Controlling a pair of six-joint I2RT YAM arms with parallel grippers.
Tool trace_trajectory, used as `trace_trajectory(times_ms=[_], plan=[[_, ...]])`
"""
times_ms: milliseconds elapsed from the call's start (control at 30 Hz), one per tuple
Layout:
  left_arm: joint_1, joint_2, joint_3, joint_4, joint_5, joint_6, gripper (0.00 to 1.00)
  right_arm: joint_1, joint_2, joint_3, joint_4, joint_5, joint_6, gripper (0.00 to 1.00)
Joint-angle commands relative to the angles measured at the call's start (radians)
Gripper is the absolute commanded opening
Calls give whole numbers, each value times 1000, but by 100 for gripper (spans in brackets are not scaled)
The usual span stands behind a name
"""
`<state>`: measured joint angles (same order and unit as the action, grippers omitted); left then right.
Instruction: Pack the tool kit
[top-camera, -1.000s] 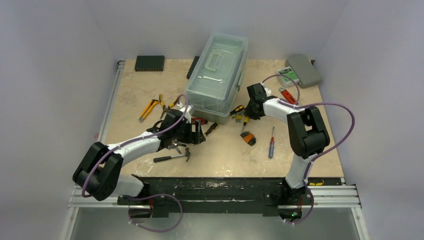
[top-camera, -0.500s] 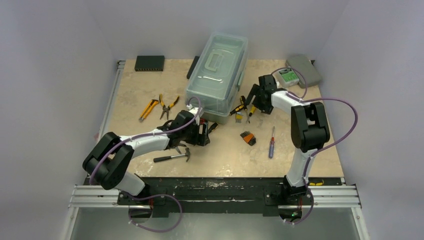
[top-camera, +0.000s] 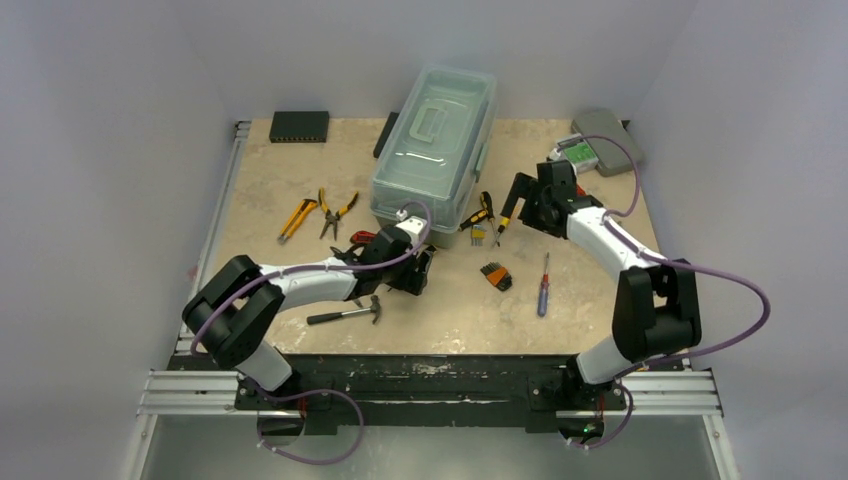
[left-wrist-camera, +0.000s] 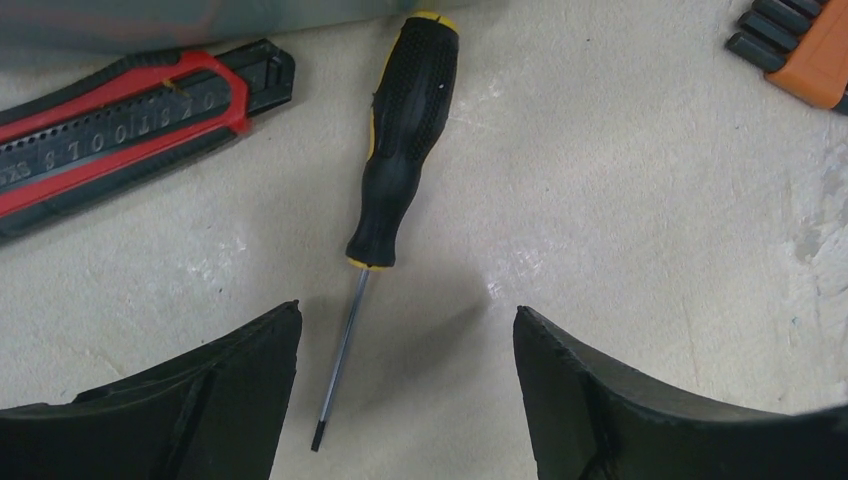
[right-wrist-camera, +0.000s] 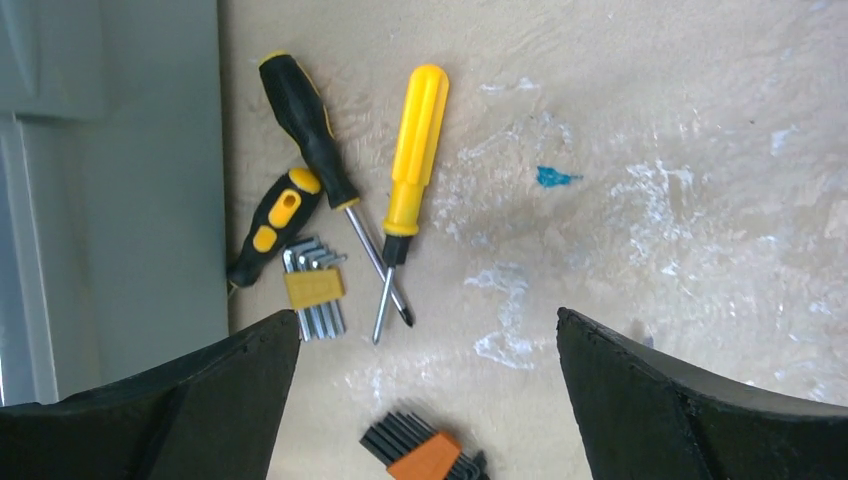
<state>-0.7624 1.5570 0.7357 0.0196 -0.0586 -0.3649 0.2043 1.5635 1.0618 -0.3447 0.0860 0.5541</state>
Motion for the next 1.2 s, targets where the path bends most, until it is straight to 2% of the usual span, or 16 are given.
trace_trajectory(times_ms=[0, 167, 333, 500, 567, 767, 900, 1067, 1167], plan=[[-27, 40, 70, 6, -49, 48, 75, 4, -88, -68, -9, 9, -78, 99], [-33, 85, 107, -14, -45, 45, 75, 7, -172, -148, -26, -14, -101, 99], [-34, 116, 116, -17, -50, 39, 72, 80, -274, -210, -58, 69, -92, 99], [-36, 145, 129, -17, -62, 38, 69, 115, -303, -247, -62, 60, -74, 99], [-38, 158, 145, -61, -92, 34, 60, 136, -295, -255, -60, 45, -61, 99], [-40, 142, 146, -127, -199, -20, 22, 217, -268, -313, -25, 15, 11, 99], [-38, 104, 120, -163, -250, -70, 2, 267, -225, -335, -14, 18, 43, 99], [-31, 58, 57, -190, -298, -164, 0, 315, -164, -335, -48, 81, 92, 99], [0, 30, 7, -170, -268, -223, 0, 321, -129, -336, -42, 108, 124, 99]])
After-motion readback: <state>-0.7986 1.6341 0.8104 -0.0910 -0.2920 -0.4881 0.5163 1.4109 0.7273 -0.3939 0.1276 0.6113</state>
